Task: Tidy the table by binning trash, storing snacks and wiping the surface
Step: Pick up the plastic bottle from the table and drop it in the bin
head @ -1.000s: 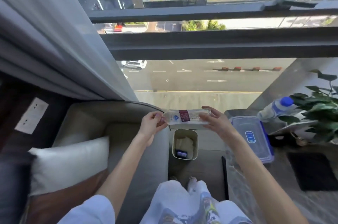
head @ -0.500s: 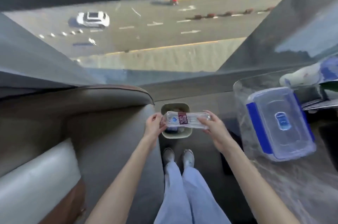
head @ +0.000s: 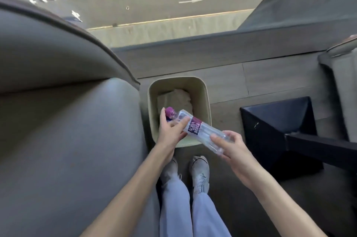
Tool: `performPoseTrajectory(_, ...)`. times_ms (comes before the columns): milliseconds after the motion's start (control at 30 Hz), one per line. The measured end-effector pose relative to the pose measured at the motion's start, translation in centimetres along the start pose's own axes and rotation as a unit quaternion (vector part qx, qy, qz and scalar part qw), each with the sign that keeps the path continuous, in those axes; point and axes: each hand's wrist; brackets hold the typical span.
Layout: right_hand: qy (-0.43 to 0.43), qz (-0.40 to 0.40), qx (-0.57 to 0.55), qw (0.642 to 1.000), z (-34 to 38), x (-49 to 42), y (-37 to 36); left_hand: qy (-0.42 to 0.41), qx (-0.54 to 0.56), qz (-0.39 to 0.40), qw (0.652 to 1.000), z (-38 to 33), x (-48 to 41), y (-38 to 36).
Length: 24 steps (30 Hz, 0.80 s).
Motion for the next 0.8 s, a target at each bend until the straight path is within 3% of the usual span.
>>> performPoseTrajectory(200,0.049,0.074,0.187,0.978,-2.9,-6.2,-2.3,0.019,0.084,-0.012,0.996,1.9,-6.4,-1.0)
performPoseTrajectory(433,0.138,0.007,0.421,0.896,-3.5,-10.5,-7.2,0.121,-0.085,-0.017,0.989,2.4,-8.3,-1.0)
performPoseTrajectory(667,0.108,-0.026,0.501,0.858,-5.0,-14.2,-9.1,0.123,-0.022,0.022,0.992,2.2,-11.7,0.1)
performPoseTrajectory(800,0.120,-0.031,0.492,0.862,-5.3,-15.3,-9.4,0.054,-0.095,0.000,0.994,2.2,-12.3,0.7)
Point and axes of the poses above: each hand's wrist, its own x-axis away from the middle knuckle, its own y-axis out of the back of the hand, z = x × y, and after that the axes turned 14 degrees about y, right-handed
